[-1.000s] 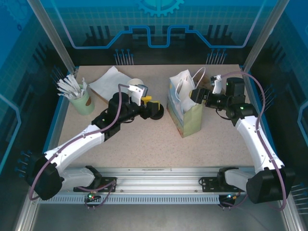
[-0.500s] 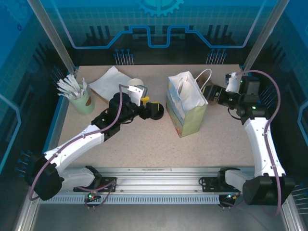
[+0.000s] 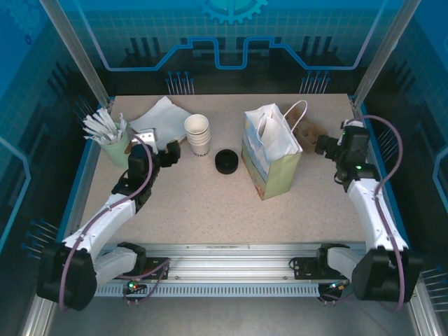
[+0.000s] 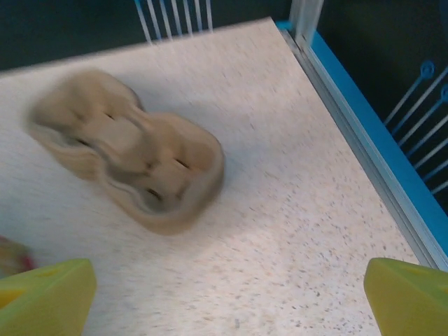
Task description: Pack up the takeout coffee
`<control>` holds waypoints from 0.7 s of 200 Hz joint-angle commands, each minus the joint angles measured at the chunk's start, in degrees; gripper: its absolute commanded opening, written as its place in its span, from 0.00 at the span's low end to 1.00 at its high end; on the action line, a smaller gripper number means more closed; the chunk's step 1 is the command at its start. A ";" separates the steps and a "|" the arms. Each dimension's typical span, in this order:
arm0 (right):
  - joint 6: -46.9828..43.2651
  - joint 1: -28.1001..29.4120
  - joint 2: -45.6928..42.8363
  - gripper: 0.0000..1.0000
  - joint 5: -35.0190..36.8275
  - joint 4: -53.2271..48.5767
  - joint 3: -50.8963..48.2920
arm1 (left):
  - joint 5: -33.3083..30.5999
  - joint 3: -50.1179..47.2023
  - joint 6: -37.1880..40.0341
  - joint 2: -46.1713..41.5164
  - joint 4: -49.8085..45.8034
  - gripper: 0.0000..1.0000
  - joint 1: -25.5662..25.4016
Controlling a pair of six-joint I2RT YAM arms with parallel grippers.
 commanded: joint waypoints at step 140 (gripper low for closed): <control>-11.82 6.69 12.17 1.00 -12.10 46.31 -22.42 | 4.47 -11.21 10.79 25.00 37.45 0.99 8.84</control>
